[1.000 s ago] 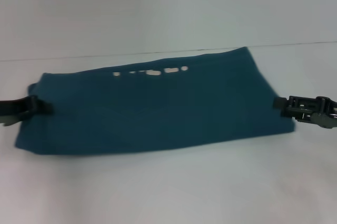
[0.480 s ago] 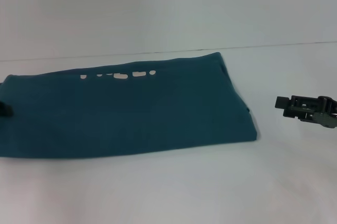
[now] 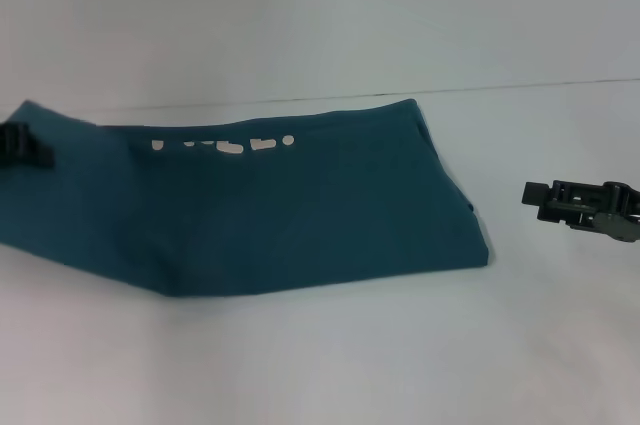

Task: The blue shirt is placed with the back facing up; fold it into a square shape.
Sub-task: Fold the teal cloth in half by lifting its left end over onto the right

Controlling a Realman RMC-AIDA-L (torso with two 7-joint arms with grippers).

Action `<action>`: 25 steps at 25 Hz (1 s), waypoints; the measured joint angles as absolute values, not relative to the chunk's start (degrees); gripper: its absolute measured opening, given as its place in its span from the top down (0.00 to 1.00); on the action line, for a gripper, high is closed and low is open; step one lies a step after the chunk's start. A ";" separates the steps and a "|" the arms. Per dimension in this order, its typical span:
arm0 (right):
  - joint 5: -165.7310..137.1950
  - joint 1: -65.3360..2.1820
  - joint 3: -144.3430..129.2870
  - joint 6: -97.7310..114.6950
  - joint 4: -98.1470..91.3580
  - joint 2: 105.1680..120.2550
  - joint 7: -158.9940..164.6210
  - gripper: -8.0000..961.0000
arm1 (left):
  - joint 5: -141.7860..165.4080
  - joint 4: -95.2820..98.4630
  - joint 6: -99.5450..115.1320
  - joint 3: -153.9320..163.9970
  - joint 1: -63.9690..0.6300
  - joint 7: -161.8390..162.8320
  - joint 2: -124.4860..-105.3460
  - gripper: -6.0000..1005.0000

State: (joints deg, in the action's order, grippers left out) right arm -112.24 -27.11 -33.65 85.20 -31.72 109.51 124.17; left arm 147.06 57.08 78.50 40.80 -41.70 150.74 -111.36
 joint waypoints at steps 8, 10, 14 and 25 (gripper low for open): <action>-112.23 -27.70 -33.90 85.16 -31.73 109.69 124.05 0.30 | 150.96 68.67 87.29 46.94 -47.62 157.33 -111.74 0.89; -112.23 -27.81 -33.93 85.16 -31.73 109.69 124.04 0.30 | 152.91 70.08 89.15 47.17 -49.90 157.76 -111.79 0.88; -112.23 -27.91 -33.99 85.17 -31.73 109.69 124.02 0.30 | 154.92 71.44 92.03 47.33 -54.08 158.01 -111.92 0.88; -112.23 -27.83 -34.02 85.12 -31.73 109.75 124.01 0.30 | 158.89 68.96 90.08 55.30 -62.33 159.23 -115.79 0.86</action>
State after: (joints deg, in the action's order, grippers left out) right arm -112.23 -27.83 -34.02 85.12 -31.73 109.75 124.01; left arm 158.89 68.96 90.08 55.30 -62.33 159.23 -115.79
